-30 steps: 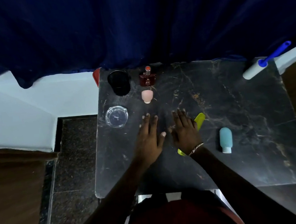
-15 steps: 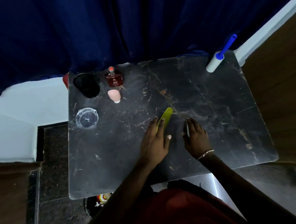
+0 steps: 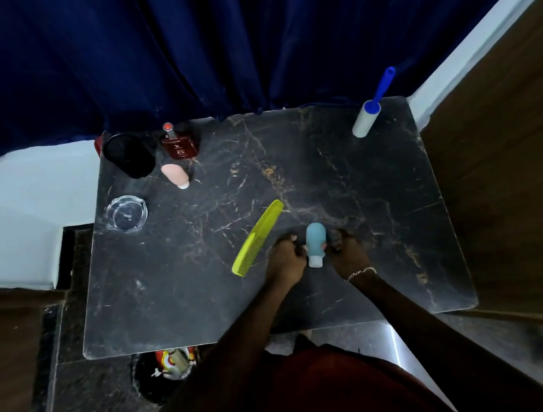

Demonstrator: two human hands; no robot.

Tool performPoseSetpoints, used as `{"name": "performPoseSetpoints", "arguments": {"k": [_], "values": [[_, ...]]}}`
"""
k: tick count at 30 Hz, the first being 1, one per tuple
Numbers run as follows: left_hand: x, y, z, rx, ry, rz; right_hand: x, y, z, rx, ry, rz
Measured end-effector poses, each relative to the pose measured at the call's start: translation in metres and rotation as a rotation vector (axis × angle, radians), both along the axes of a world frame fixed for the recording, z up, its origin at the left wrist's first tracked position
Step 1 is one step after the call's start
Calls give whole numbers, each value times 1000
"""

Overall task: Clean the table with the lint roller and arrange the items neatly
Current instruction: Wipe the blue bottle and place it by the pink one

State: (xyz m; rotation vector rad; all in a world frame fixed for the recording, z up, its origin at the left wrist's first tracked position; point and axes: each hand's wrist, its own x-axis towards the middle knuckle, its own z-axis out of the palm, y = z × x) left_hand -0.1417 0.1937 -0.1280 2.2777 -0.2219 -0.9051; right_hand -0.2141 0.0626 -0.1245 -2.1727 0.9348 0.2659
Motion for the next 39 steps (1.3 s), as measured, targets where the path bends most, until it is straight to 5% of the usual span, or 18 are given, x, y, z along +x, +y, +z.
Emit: {"name": "performPoseSetpoints", "arguments": {"k": [18,39], "values": [[-8,1,0,-16,41,129,9,19,0,90,43,16],[114,159,25,-151,-134,369,151,163,21,182,-152,87]]}}
